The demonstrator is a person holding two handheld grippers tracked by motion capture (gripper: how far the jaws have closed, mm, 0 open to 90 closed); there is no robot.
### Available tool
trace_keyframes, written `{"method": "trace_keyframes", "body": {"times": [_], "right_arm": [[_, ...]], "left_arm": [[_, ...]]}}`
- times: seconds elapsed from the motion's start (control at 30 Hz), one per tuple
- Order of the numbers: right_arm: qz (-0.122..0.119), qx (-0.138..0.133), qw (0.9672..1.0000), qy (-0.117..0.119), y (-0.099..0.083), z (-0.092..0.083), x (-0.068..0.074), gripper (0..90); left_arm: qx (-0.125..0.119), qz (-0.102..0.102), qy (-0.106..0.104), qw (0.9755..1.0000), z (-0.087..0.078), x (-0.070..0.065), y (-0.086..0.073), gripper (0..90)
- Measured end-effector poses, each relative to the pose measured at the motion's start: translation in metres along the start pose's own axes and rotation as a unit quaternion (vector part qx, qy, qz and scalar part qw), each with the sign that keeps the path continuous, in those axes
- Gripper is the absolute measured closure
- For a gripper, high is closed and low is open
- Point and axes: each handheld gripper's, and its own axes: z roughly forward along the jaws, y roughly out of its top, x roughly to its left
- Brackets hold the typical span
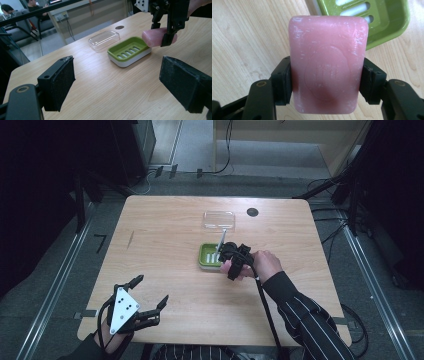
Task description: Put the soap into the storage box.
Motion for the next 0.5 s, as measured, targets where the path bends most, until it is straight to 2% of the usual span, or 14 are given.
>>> {"method": "trace_keyframes", "body": {"times": [0.5], "right_arm": [[0.016,-0.022,0.9996,-0.007,0.005,-0.008,-0.014,38.7]], "left_arm": [[0.0,0.0,0.0,1.0,0.0,0.0,0.0,13.3]]}}
